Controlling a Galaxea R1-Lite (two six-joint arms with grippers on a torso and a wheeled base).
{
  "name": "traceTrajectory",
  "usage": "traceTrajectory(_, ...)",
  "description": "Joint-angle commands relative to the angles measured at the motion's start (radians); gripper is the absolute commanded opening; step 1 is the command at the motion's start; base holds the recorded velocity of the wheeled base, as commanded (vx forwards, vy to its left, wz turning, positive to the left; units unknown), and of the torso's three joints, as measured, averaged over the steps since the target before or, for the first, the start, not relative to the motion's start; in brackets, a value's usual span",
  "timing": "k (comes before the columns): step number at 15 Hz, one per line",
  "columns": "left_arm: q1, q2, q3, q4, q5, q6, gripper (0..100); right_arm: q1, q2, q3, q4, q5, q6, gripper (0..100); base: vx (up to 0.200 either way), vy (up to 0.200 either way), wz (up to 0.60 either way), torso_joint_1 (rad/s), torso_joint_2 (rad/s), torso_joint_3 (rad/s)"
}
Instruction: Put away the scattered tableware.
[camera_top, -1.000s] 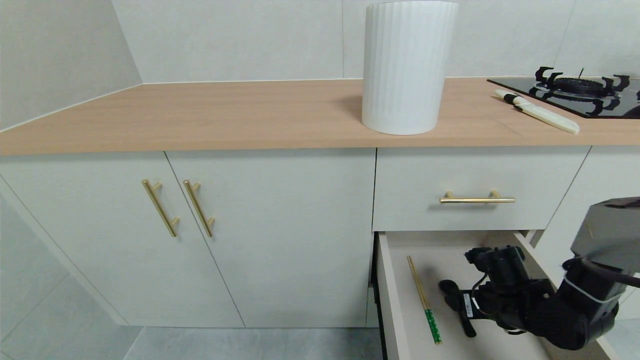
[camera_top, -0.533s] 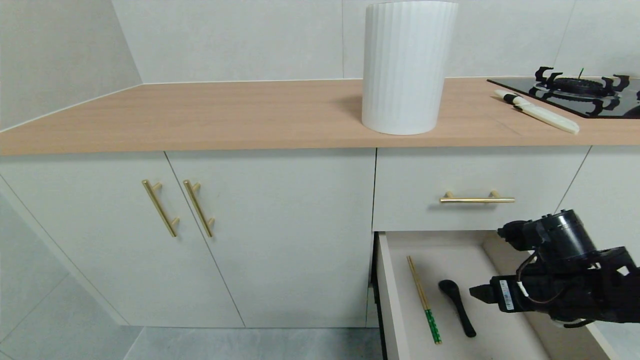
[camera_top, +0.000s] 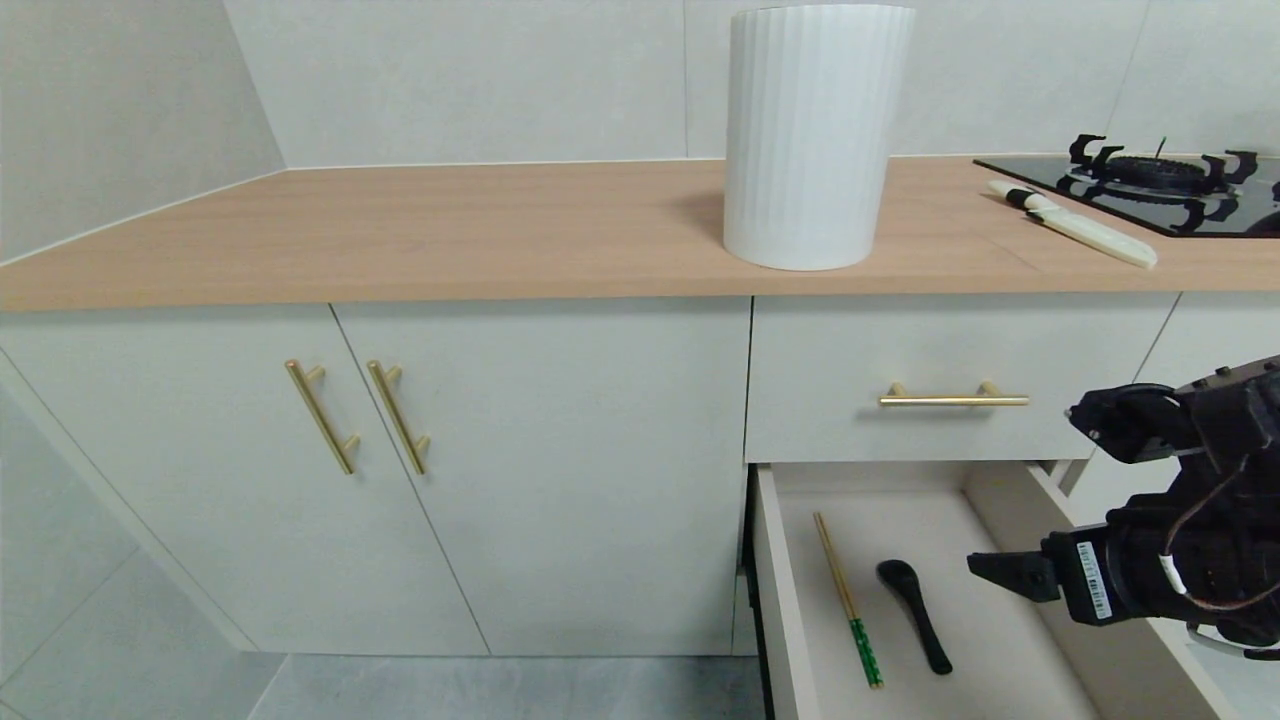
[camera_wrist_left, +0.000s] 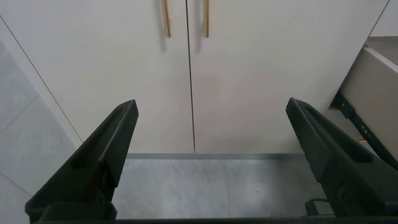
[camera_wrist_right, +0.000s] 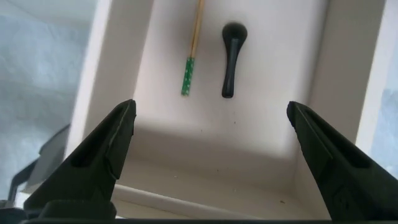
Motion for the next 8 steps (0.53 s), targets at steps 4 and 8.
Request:
traceTrajectory(4, 0.002, 0.000, 0.000, 0.000, 0.000, 0.000, 100, 0.002, -0.018, -0.001, 0.001, -0.002, 0.000, 100, 0.000, 0.000, 0.00, 0.000, 0.00, 0.000)
traceTrajectory(8, 0.002, 0.000, 0.000, 0.000, 0.000, 0.000, 100, 0.002, -0.018, -0.001, 0.006, -0.003, 0.000, 100, -0.200, 0.000, 0.00, 0.008, 0.00, -0.007)
